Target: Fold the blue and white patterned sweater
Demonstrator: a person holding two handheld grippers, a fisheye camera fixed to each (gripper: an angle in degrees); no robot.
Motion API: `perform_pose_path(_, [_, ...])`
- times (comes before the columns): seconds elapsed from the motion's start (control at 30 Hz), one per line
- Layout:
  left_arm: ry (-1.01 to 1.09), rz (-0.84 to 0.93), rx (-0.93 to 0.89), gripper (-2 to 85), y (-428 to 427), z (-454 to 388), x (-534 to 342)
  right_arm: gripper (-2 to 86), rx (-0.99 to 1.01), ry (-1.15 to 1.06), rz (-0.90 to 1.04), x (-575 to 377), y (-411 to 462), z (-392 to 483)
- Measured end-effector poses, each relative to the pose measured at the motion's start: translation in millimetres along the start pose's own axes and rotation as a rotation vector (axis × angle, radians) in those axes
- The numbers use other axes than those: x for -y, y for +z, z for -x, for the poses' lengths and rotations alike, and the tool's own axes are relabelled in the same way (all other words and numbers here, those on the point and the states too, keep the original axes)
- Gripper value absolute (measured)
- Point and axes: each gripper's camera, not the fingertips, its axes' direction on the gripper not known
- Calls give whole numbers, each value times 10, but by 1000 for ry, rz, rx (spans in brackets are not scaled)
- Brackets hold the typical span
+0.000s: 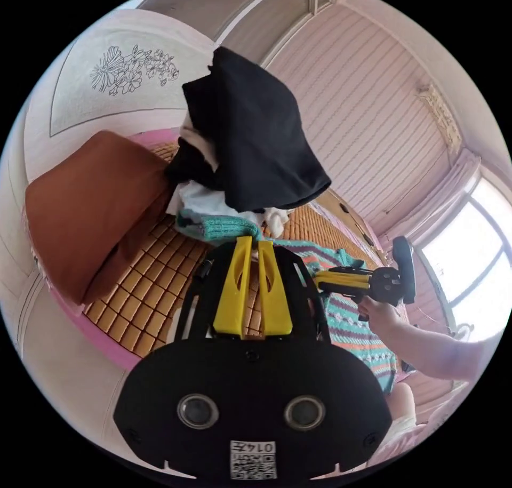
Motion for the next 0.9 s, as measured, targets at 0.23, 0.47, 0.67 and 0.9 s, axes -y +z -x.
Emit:
perform_pose_path(0.23, [439,-135,-285,7,-130,-1782,-218,20,43,307,-234,-896,-760,-601])
perform_pose_path(0.47, [626,226,-701,51,862,-3130,-900,46,19,598,-245,-2418,-1294,-1156])
perform_pose_path(0.67, [513,413,-523,56,1547,-2914,-1477,65,-79,872,-51,-3769,-1492,-1515])
perform_pose_path(0.9, [525,468,-154,63,2306,-2801,-1409,88,-86,926,-76,-4018,-1713,-1871])
